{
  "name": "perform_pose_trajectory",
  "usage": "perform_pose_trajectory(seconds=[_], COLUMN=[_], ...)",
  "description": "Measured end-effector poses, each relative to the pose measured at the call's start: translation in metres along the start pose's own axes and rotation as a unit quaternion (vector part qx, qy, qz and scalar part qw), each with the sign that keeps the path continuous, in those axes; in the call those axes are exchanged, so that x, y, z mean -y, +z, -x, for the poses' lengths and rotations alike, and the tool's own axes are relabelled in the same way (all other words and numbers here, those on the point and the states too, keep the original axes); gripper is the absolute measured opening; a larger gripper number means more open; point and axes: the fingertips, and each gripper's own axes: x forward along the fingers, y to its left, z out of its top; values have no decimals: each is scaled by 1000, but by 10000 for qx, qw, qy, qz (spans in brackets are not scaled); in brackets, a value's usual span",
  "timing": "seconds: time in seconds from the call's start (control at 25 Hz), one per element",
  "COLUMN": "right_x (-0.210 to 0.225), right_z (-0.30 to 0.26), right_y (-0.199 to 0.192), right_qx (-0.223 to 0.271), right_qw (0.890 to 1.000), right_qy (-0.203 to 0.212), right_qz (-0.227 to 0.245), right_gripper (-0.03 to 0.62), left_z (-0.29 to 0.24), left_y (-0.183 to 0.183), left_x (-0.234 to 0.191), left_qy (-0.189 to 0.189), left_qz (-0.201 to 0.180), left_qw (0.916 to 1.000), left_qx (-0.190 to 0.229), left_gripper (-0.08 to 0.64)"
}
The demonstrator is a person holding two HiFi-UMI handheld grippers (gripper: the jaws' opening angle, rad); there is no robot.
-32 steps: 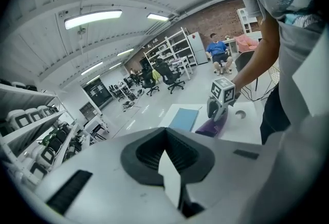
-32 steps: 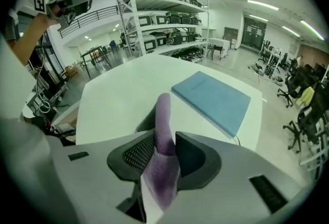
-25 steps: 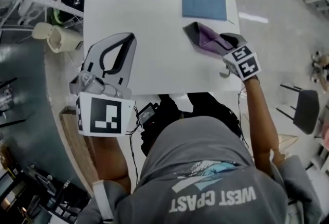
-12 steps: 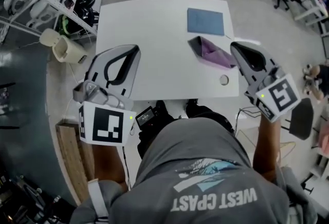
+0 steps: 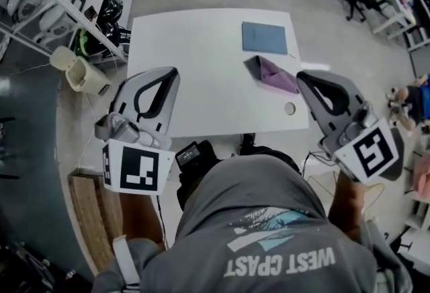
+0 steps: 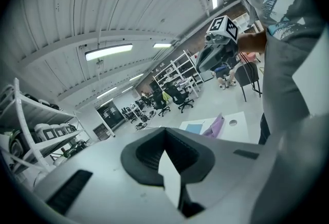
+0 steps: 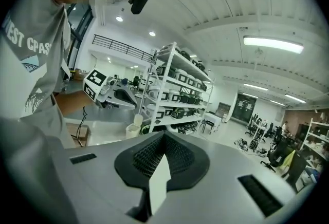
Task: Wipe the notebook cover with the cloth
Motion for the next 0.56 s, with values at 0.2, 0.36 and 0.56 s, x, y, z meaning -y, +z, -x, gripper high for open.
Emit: perform_pose_trajectory(seconds=[0.2,0.36,0.56], right_x=[-11,-18,-28], right_z=[-3,-5,-13], right_y=[5,6,9], right_qx=[-80,-140,-180], right_qw=[10000,9999,9998], right_qy=[8,29,48], right_qz=[-6,5,41], right_gripper=[29,29,29], left_z=[7,10,15], left_y=[-7,-12,-22], left_x=[-3,-3,-8], left_qy=[33,45,53], left_qz=[75,136,153], left_qw=[9999,9998,9998], left_qx=[81,123,149], left_gripper=[0,0,0])
